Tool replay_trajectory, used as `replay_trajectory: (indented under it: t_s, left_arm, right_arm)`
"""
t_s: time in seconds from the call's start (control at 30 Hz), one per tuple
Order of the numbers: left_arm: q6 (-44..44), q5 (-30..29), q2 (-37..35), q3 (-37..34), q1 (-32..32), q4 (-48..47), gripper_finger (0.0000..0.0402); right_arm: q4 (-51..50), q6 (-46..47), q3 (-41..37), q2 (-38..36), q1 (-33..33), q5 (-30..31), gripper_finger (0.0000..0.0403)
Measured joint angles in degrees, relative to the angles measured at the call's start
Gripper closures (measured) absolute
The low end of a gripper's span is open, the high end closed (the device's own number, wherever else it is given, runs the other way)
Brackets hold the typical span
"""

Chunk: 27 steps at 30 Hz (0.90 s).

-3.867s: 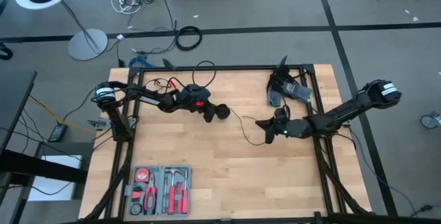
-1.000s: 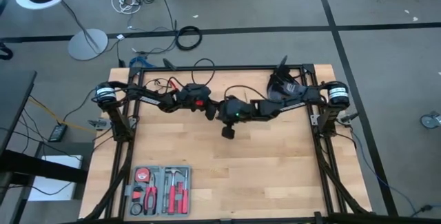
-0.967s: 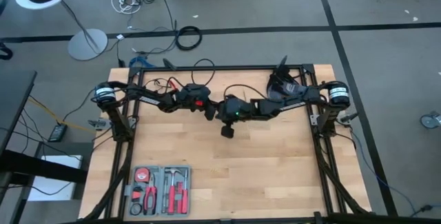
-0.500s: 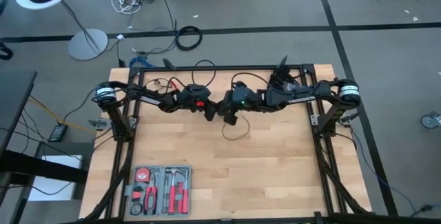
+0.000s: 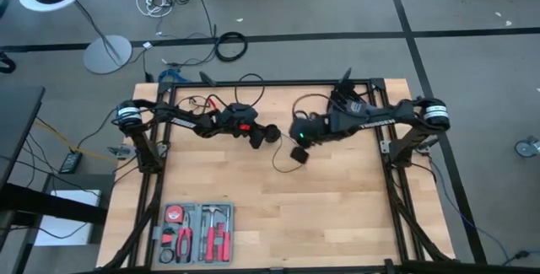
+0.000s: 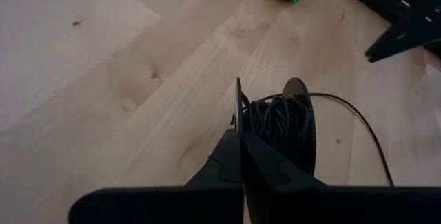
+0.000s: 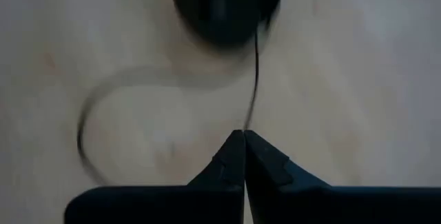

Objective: Coil cords
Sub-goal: Coil the black wire onto the black spool

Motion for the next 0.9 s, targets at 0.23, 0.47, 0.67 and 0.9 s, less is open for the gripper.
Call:
replay_trajectory:
  t_s: [0.23,0.47,0.67,0.9]
  left_arm:
    - [0.0,0.0,0.0,0.0,0.0,0.0,0.0402]
    - [0.0,0.0,0.0,0.0,0.0,0.2,0.0402]
    - [-0.1,-0.2,0.0,0.0,0.0,0.0,0.0402]
    - [-1.0,-0.2,0.0,0.0,0.0,-0.3,0.0402]
  right_arm:
    - [6.9,15.2,-15.6,-11.9,11.3,7.8,0.0403]
    - [53.6,15.6,-35.2,-13.5,16.6,11.6,0.04]
    - [56.8,3.5,-30.1,-1.3,14.4,3.7,0.0386]
    - [52.4,-1.2,-22.4,8.6,12.7,4.3,0.0344]
